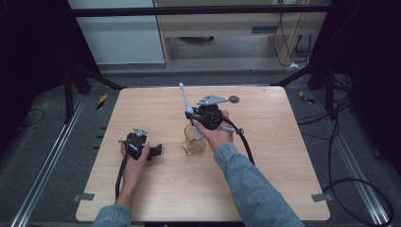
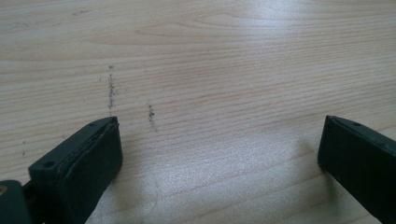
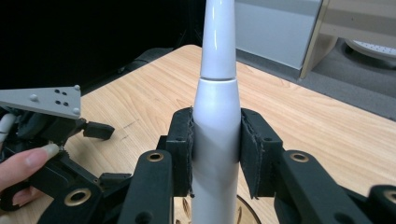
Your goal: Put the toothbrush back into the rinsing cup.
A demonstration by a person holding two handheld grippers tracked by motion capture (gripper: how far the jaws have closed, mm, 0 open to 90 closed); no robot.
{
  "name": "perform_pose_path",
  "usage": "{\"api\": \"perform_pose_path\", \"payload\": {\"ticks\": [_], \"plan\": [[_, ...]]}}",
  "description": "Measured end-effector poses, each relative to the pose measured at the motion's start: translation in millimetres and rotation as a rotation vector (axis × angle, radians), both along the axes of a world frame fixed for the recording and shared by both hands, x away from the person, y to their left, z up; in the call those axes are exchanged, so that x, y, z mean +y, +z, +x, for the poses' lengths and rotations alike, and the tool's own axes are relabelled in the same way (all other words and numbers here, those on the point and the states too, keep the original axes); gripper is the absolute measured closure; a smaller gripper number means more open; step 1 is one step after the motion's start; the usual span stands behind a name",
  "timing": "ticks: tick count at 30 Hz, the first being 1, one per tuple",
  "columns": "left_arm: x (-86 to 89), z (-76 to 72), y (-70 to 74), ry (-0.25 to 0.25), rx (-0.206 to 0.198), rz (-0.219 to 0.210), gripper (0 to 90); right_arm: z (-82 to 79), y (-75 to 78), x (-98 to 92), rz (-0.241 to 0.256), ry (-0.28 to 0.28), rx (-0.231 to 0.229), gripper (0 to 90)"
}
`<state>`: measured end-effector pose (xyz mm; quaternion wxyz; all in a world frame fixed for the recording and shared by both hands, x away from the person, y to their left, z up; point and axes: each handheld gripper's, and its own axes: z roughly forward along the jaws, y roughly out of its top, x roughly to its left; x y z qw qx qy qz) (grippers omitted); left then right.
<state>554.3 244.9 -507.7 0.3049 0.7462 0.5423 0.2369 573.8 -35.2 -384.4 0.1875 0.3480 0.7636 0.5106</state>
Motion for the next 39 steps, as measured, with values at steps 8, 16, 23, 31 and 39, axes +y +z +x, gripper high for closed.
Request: {"api": "perform_pose_path", "payload": {"ticks": [8,16,23,31,39], "plan": [[0.0,0.0,0.0,0.0,0.0,0.0,0.0,-0.1,-8.1,1.0,-0.011,0.001,0.011,67.1],[-0.1,0.0,0.0,0.0,0.0,-0.001,0.0,-1.0,-12.7,0.5,-0.019,0.001,0.02,67.1],[0.0,0.0,0.0,0.0,0.0,-0.001,0.0,-1.5,-17.6,-0.2,-0.024,0.0,0.028,67.1],[0.0,0.1,0.0,0.0,0.0,-0.001,0.0,-1.3,-20.0,0.7,-0.03,0.001,0.032,67.0],[0.0,0.2,0.0,-0.001,0.0,0.0,0.0,-1.9,-26.3,1.4,-0.055,0.002,0.048,67.0]]}}
